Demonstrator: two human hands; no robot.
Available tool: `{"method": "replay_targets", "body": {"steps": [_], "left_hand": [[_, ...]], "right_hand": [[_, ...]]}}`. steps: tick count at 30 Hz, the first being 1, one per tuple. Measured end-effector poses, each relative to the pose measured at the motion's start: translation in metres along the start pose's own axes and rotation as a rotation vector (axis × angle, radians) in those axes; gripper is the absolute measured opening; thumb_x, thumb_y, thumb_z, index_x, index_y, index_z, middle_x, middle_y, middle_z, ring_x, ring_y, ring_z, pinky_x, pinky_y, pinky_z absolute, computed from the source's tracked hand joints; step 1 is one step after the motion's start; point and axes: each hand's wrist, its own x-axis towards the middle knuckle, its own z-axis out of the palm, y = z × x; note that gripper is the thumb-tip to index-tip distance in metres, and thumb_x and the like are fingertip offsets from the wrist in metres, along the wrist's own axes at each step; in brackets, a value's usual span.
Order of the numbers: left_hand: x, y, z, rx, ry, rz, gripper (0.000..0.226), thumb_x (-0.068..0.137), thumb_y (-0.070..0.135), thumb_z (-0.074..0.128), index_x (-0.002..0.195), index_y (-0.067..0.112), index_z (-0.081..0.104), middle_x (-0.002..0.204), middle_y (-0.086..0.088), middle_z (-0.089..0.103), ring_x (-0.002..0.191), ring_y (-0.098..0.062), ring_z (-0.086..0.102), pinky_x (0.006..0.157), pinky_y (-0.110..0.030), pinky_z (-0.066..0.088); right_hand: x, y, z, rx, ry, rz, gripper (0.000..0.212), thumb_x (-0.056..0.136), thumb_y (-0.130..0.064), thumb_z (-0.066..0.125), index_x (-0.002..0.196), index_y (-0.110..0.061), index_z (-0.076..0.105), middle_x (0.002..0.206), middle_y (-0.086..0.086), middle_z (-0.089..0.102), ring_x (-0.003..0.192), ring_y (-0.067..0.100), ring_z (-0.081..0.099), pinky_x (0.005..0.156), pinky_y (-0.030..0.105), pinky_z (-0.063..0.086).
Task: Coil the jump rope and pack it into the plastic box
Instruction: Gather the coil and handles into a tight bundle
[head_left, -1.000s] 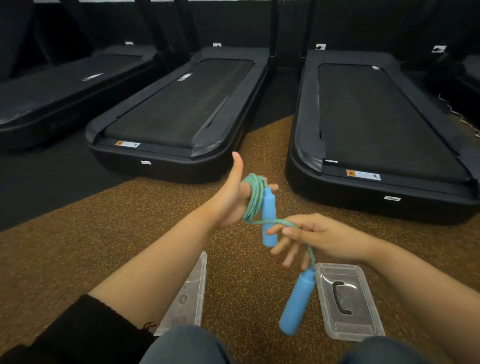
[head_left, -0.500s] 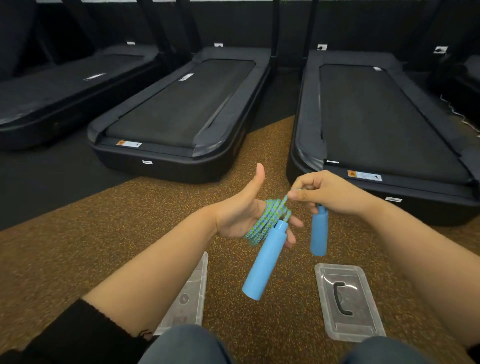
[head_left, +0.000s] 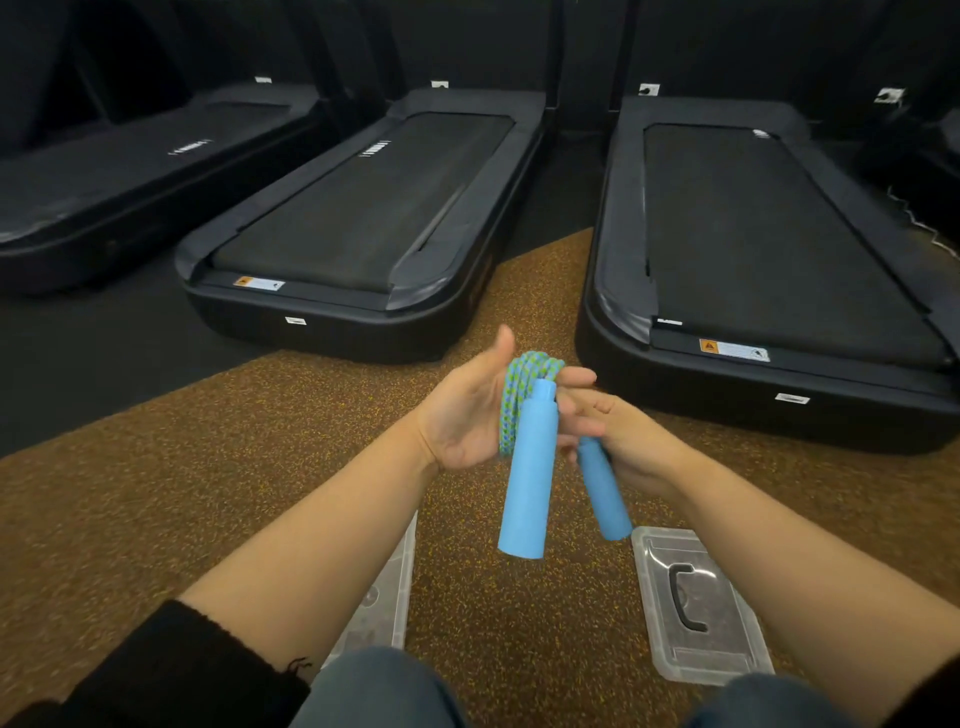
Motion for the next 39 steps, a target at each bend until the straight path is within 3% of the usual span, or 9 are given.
{"method": "replay_targets", "body": {"steps": [3, 6, 9, 16, 21, 25, 29, 36, 39], "left_hand": [[-0.002, -0.003, -0.004, 0.019, 0.056, 0.092, 0.053, 0.060, 0.021, 0.086, 0.109, 0.009, 0.071, 0.082, -0.002, 0.072, 0.098, -0.030, 0.070, 0.096, -0.042, 0.048], [-0.002, -0.005, -0.005, -0.018, 0.067, 0.163, 0.054, 0.058, 0.006, 0.084, 0.110, 0.009, 0.071, 0.084, -0.002, 0.072, 0.099, -0.031, 0.070, 0.093, -0.042, 0.052], [0.001, -0.008, -0.004, -0.070, 0.126, 0.215, 0.057, 0.052, 0.005, 0.086, 0.107, 0.010, 0.073, 0.082, -0.002, 0.071, 0.097, -0.031, 0.071, 0.089, -0.041, 0.055], [0.004, -0.013, -0.006, -0.062, 0.285, 0.283, 0.047, 0.071, -0.009, 0.064, 0.114, 0.010, 0.062, 0.083, 0.001, 0.068, 0.101, -0.026, 0.069, 0.091, -0.040, 0.052], [0.004, -0.017, -0.009, -0.077, 0.397, 0.349, 0.042, 0.079, -0.005, 0.052, 0.117, 0.011, 0.059, 0.084, 0.002, 0.068, 0.100, -0.024, 0.070, 0.092, -0.038, 0.051], [0.008, -0.014, -0.012, -0.110, 0.541, 0.473, 0.040, 0.088, -0.012, 0.044, 0.116, 0.013, 0.058, 0.102, -0.002, 0.063, 0.098, -0.018, 0.069, 0.094, -0.033, 0.049], [0.007, -0.009, -0.016, -0.098, 0.647, 0.543, 0.041, 0.088, -0.013, 0.044, 0.114, 0.016, 0.058, 0.107, -0.001, 0.062, 0.101, -0.013, 0.064, 0.095, -0.028, 0.049], [0.010, -0.023, -0.013, 0.303, 0.798, 0.541, 0.045, 0.089, -0.005, 0.053, 0.128, 0.017, 0.047, 0.110, 0.004, 0.064, 0.101, -0.002, 0.062, 0.094, -0.020, 0.049], [0.013, -0.029, -0.007, 0.418, 0.857, 0.549, 0.045, 0.090, -0.002, 0.055, 0.130, 0.016, 0.046, 0.109, 0.004, 0.064, 0.096, -0.001, 0.062, 0.093, -0.017, 0.049]], "right_hand": [[-0.002, 0.009, 0.004, 0.008, 0.069, 0.057, 0.023, 0.096, -0.013, 0.043, 0.088, -0.017, 0.065, 0.053, -0.003, 0.055, 0.043, 0.009, 0.052, 0.045, 0.018, 0.045], [-0.007, 0.013, 0.014, 0.074, 0.048, 0.073, 0.023, 0.097, -0.018, 0.043, 0.091, -0.019, 0.065, 0.064, -0.001, 0.063, 0.053, 0.011, 0.058, 0.052, 0.023, 0.048], [-0.012, 0.013, 0.022, 0.154, 0.080, 0.056, 0.022, 0.097, -0.025, 0.041, 0.102, -0.023, 0.062, 0.066, -0.006, 0.068, 0.054, 0.004, 0.062, 0.050, 0.019, 0.050], [-0.018, 0.016, 0.032, 0.315, 0.023, 0.087, 0.039, 0.088, -0.038, 0.043, 0.116, -0.016, 0.058, 0.088, 0.008, 0.073, 0.063, 0.022, 0.064, 0.048, 0.027, 0.051], [-0.019, 0.020, 0.037, 0.462, 0.028, 0.143, 0.037, 0.098, -0.026, 0.029, 0.116, -0.014, 0.058, 0.092, 0.011, 0.073, 0.061, 0.020, 0.064, 0.049, 0.025, 0.049], [-0.021, 0.021, 0.040, 0.543, 0.088, 0.192, 0.031, 0.099, -0.024, 0.030, 0.111, -0.016, 0.057, 0.088, 0.011, 0.074, 0.057, 0.016, 0.063, 0.047, 0.023, 0.048], [-0.021, 0.028, 0.044, 0.624, 0.151, 0.186, 0.029, 0.098, -0.023, 0.038, 0.124, -0.016, 0.050, 0.088, 0.016, 0.070, 0.056, 0.017, 0.063, 0.045, 0.022, 0.049], [-0.023, 0.029, 0.061, 0.041, 0.691, -0.040, 0.022, 0.081, -0.023, 0.070, 0.090, -0.006, 0.058, 0.083, 0.011, 0.065, 0.053, 0.011, 0.061, 0.044, 0.021, 0.045], [-0.027, 0.027, 0.068, -0.411, 0.843, -0.259, 0.020, 0.071, -0.020, 0.078, 0.083, -0.019, 0.061, 0.084, -0.001, 0.064, 0.066, -0.003, 0.057, 0.056, 0.006, 0.041]]}}
